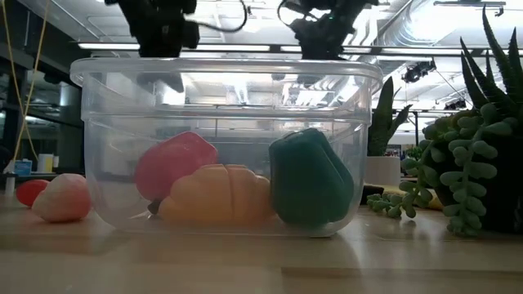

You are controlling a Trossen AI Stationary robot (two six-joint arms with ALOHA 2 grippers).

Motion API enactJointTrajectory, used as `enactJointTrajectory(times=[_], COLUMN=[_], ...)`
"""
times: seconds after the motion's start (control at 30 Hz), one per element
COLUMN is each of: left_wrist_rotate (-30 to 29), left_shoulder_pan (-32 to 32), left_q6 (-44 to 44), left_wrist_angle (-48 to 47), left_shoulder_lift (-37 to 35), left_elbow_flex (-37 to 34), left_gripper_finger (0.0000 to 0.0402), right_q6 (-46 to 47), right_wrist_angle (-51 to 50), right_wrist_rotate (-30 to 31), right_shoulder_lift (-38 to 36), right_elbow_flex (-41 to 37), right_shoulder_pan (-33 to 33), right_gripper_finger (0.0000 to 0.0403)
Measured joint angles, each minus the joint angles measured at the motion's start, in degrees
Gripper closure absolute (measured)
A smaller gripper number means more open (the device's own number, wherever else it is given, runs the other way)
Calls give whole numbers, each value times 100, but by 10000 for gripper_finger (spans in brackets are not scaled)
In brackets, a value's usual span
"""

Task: Pick and placing Produce into tupperware
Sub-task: Put the top peach into the transparent bin

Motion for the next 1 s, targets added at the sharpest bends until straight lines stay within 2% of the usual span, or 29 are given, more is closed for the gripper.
enactJointTrajectory(times=[0.2, 0.37, 0.5, 0.77, 1.0], left_wrist_rotate=[568, 986, 1271, 1382, 1394], left_shoulder_pan=[596, 973, 1122, 1102, 1102], left_q6=[255, 396, 487, 547, 647], left_wrist_angle=[140, 204, 280, 278, 240], left_shoulder_lift=[2, 2, 2, 2, 2], left_elbow_flex=[-373, -438, -438, -438, -438], left_gripper_finger=[401, 399, 401, 401, 400], right_q6=[203, 215, 141, 160, 316], right_wrist_angle=[-1008, -1339, -1366, -1310, -1130], right_wrist_rotate=[81, 84, 55, -140, -196], right_shoulder_lift=[863, 1469, 1690, 1762, 1770], right_elbow_flex=[958, 1362, 1293, 830, 668], right_shoulder_pan=[-130, -328, -566, -993, -975], right_gripper_finger=[274, 257, 232, 168, 160])
